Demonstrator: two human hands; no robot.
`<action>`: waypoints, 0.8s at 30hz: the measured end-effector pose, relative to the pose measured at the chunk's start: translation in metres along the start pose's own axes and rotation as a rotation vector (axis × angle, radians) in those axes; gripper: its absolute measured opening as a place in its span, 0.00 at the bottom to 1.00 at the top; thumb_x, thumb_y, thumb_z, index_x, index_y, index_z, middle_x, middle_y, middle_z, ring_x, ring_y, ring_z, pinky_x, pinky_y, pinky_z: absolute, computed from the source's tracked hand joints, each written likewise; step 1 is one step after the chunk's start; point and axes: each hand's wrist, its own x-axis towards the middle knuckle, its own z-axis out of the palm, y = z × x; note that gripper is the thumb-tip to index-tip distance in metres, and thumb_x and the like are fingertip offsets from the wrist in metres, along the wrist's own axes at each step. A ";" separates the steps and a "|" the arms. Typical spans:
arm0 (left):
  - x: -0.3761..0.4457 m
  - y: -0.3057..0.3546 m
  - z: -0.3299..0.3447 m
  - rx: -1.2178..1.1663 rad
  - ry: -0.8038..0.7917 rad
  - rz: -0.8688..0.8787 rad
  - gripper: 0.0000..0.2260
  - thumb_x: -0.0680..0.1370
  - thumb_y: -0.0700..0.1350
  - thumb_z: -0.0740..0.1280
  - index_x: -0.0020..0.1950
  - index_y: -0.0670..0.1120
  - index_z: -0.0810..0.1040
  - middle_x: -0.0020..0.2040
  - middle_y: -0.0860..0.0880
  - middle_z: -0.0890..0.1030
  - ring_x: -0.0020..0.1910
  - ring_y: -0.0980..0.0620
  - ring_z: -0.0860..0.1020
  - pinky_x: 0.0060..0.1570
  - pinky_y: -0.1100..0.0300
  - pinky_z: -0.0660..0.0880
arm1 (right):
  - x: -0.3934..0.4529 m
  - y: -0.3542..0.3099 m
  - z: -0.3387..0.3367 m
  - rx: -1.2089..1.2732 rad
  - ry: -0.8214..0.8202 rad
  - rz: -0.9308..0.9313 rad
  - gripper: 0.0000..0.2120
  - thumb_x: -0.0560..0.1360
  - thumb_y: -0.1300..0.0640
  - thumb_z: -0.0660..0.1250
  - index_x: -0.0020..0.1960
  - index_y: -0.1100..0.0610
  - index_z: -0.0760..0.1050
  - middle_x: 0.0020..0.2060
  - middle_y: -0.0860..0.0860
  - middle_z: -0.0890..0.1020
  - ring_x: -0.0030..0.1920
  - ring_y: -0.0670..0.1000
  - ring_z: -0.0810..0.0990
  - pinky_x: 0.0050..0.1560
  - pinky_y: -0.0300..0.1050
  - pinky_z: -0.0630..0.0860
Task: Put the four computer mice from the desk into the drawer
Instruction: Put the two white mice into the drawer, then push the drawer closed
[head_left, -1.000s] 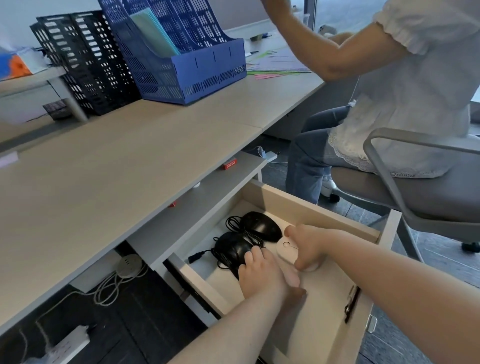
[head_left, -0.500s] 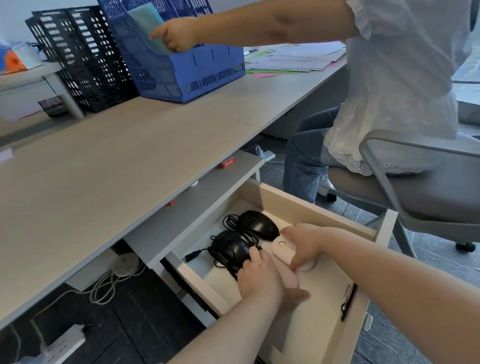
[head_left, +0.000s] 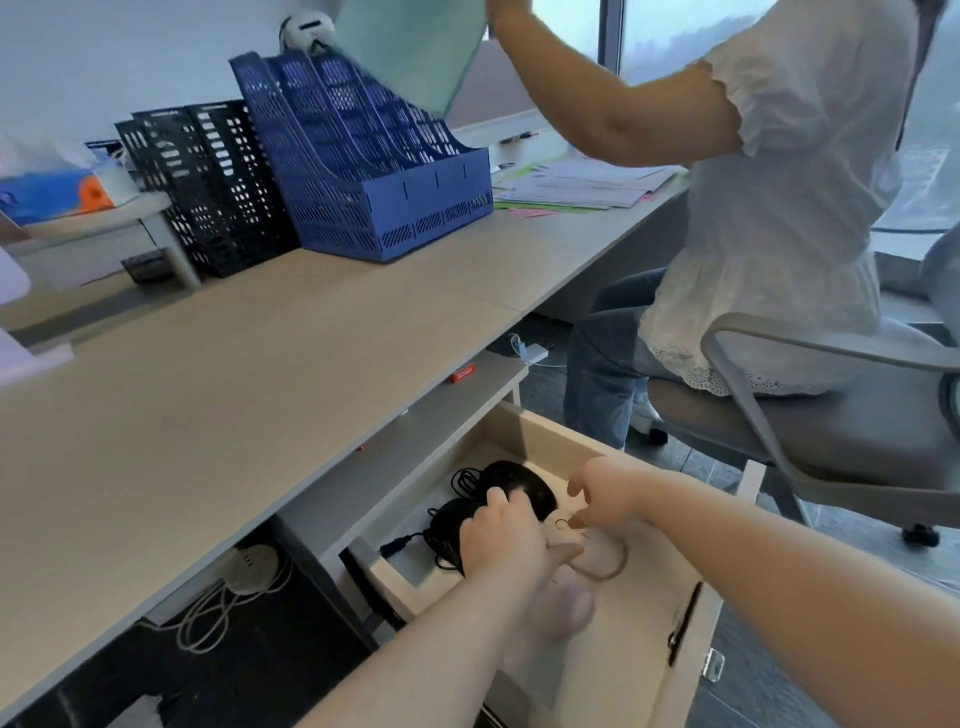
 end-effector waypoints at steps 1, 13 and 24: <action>-0.002 0.000 -0.008 -0.002 0.004 0.002 0.30 0.72 0.66 0.66 0.65 0.46 0.70 0.63 0.46 0.71 0.62 0.44 0.74 0.57 0.53 0.70 | -0.005 -0.004 -0.005 0.005 0.016 -0.001 0.24 0.75 0.47 0.66 0.69 0.54 0.71 0.61 0.52 0.78 0.61 0.54 0.76 0.62 0.47 0.74; -0.054 -0.035 -0.139 0.107 0.371 0.018 0.10 0.79 0.46 0.62 0.57 0.44 0.75 0.60 0.44 0.75 0.56 0.42 0.76 0.46 0.52 0.71 | -0.095 -0.012 -0.029 0.157 0.251 0.596 0.23 0.76 0.58 0.57 0.71 0.53 0.63 0.71 0.59 0.61 0.73 0.62 0.56 0.65 0.71 0.61; -0.052 -0.106 -0.157 0.104 0.285 -0.145 0.15 0.80 0.44 0.58 0.64 0.42 0.72 0.68 0.42 0.72 0.63 0.41 0.73 0.55 0.50 0.72 | -0.082 -0.014 -0.017 0.513 0.349 0.655 0.18 0.77 0.63 0.56 0.67 0.64 0.64 0.61 0.60 0.77 0.63 0.60 0.75 0.61 0.50 0.71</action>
